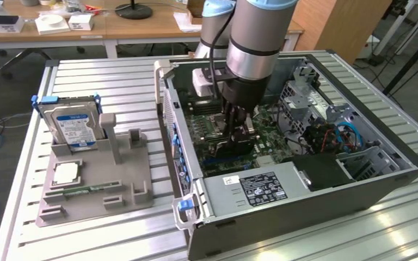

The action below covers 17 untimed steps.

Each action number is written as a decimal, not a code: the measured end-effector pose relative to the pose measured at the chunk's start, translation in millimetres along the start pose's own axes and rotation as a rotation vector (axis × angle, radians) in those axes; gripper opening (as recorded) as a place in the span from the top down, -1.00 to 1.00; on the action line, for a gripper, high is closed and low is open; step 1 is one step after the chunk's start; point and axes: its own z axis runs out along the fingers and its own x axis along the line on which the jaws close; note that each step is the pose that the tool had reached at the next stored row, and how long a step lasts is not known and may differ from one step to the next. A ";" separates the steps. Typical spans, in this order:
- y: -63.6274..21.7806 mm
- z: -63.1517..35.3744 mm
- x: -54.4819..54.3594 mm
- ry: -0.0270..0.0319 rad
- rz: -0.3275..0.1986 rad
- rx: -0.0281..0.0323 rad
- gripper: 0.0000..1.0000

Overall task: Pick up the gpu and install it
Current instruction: 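Insert the gpu into the slot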

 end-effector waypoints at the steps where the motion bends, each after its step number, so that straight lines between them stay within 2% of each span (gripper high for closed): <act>1: 0.0 -1.4 0.0 0.0000 0.000 0.0000 0.33; 17: -0.7 -34.6 -0.9 0.0000 0.000 0.0000 0.33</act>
